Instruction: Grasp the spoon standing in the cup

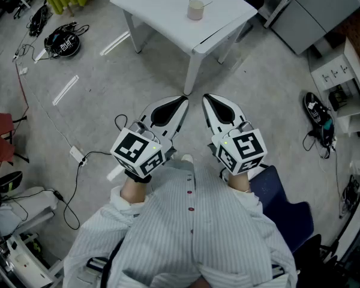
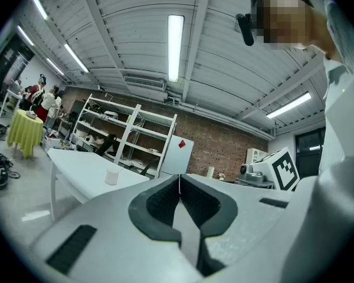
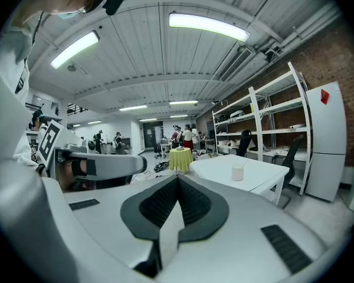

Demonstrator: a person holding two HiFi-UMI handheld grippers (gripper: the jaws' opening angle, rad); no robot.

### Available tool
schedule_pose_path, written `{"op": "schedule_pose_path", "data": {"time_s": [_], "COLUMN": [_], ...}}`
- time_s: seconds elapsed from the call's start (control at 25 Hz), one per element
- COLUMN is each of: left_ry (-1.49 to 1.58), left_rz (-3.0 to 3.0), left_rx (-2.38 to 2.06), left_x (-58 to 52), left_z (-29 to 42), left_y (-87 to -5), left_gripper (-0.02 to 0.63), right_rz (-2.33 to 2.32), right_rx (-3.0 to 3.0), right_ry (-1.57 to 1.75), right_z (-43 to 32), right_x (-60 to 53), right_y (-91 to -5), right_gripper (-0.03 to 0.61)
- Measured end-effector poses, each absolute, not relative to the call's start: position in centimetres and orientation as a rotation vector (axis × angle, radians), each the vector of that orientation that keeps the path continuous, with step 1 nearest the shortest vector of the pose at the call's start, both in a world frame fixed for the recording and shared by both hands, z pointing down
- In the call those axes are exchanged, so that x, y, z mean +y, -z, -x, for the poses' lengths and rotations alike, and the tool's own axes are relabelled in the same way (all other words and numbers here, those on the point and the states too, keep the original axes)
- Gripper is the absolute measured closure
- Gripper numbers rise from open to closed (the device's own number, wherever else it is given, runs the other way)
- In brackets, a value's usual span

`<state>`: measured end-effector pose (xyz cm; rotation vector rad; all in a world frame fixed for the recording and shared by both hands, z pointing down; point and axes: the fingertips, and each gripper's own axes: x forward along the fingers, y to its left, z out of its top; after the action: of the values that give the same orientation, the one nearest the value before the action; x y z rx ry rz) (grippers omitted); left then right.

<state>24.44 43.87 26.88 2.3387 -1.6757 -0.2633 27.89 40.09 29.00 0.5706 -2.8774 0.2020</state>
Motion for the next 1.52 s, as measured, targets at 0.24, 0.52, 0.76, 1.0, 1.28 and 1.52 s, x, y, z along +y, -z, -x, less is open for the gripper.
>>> {"op": "schedule_pose_path", "data": {"time_s": [0.24, 0.52, 0.76, 1.0, 1.28, 1.52], "left_ry": [0.243, 0.242, 0.229, 0.21, 0.207, 0.188], "left_rz": [-2.343, -2.33, -2.295, -2.265, -2.264, -2.278], "left_rx": [-1.687, -1.729, -1.785, -1.814, -1.83, -1.807], "left_x": [43.8, 43.5, 43.3, 42.7, 39.7, 34.4], "left_z": [-24.3, -25.2, -26.7, -26.5, -22.6, -16.2], "left_y": [-26.8, -26.8, -27.3, -28.0, -28.8, -29.2], "left_gripper": [0.6, 0.6, 0.6, 0.6, 0.6, 0.6], "right_rz": [-0.571, -0.535, -0.465, -0.44, -0.443, -0.489], "right_rx": [-2.89, -2.911, -2.925, -2.923, -2.913, -2.901], "right_ry": [-0.211, -0.211, -0.208, -0.233, -0.241, -0.26], "right_z": [-27.8, -29.0, -30.3, -30.2, -26.8, -20.9], "right_x": [40.2, 39.9, 39.6, 38.6, 35.3, 30.1], "right_y": [-28.7, -28.6, -29.1, -29.9, -31.1, -31.3], "right_gripper": [0.569, 0.569, 0.569, 0.569, 0.569, 0.569]}}
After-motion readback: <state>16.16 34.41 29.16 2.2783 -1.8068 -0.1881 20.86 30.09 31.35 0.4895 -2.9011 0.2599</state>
